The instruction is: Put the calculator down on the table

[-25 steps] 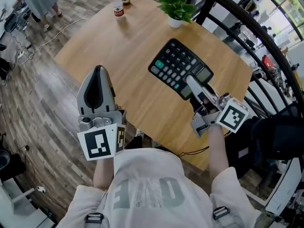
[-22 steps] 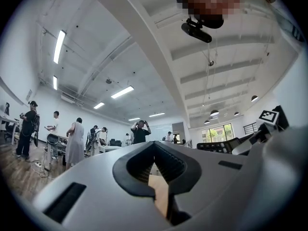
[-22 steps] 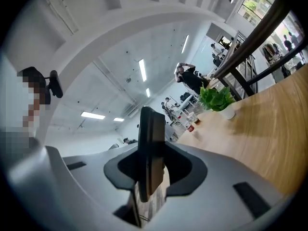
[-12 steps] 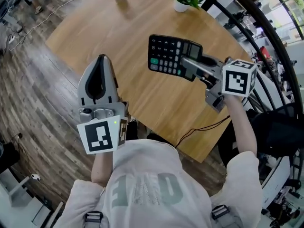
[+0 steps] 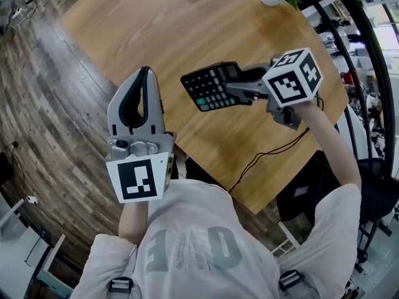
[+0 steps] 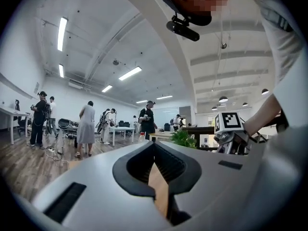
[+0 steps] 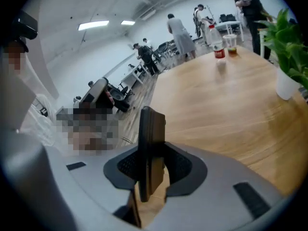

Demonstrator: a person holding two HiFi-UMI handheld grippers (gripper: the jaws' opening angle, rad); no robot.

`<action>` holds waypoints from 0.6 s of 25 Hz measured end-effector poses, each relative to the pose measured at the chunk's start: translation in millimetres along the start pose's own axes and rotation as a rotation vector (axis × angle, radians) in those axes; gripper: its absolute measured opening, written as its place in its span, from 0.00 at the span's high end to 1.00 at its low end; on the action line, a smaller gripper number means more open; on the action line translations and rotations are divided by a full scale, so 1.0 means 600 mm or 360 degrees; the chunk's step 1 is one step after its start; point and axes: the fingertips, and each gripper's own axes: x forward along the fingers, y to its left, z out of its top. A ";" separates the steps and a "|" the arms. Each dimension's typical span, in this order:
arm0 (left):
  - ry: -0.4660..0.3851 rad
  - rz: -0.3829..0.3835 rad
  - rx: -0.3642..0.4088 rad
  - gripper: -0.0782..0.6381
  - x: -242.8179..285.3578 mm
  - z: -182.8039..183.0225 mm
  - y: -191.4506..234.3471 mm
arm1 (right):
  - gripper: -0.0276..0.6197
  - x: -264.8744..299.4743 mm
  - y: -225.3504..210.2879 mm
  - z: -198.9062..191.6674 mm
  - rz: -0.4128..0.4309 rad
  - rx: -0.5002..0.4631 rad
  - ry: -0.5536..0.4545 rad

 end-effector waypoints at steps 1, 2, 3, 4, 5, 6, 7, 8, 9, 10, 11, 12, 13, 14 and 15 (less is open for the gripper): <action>0.0026 0.0016 0.0009 0.88 0.004 -0.010 0.010 | 0.78 0.017 -0.003 0.001 0.0029 -0.0016 0.0064; 0.0045 0.0034 0.0004 0.88 0.008 -0.021 0.022 | 0.78 0.035 -0.006 0.002 0.0059 -0.0027 0.0126; 0.0062 0.0056 -0.0011 0.88 0.008 -0.034 0.035 | 0.78 0.055 -0.010 0.003 0.0093 -0.0028 0.0184; 0.0078 0.0081 -0.0031 0.88 0.006 -0.048 0.047 | 0.78 0.077 -0.014 0.001 0.0127 -0.0018 0.0236; 0.0091 0.0103 -0.0047 0.88 0.003 -0.062 0.055 | 0.78 0.098 -0.019 -0.004 0.0160 0.0000 0.0278; 0.0099 0.0117 -0.0052 0.88 0.000 -0.077 0.059 | 0.78 0.117 -0.025 -0.012 0.0189 0.0020 0.0309; 0.0106 0.0125 -0.0044 0.88 -0.001 -0.091 0.059 | 0.78 0.131 -0.033 -0.019 0.0210 0.0036 0.0329; 0.0115 0.0130 -0.0027 0.88 0.000 -0.105 0.056 | 0.78 0.142 -0.041 -0.027 0.0227 0.0042 0.0343; 0.0130 0.0139 -0.0008 0.88 0.001 -0.116 0.053 | 0.78 0.148 -0.049 -0.035 0.0239 0.0038 0.0360; 0.0148 0.0152 0.0005 0.88 0.001 -0.125 0.050 | 0.78 0.152 -0.055 -0.043 0.0248 0.0027 0.0383; 0.0165 0.0170 0.0007 0.88 0.000 -0.131 0.051 | 0.78 0.154 -0.060 -0.048 0.0255 0.0016 0.0407; 0.0176 0.0188 0.0002 0.88 -0.001 -0.135 0.054 | 0.78 0.156 -0.063 -0.049 0.0265 0.0014 0.0425; 0.0181 0.0203 -0.0007 0.88 -0.002 -0.137 0.059 | 0.78 0.159 -0.065 -0.047 0.0282 0.0023 0.0436; 0.0185 0.0214 -0.0010 0.88 -0.002 -0.140 0.065 | 0.78 0.162 -0.066 -0.044 0.0303 0.0039 0.0441; 0.0192 0.0219 -0.0004 0.88 -0.001 -0.143 0.069 | 0.78 0.166 -0.065 -0.040 0.0325 0.0055 0.0445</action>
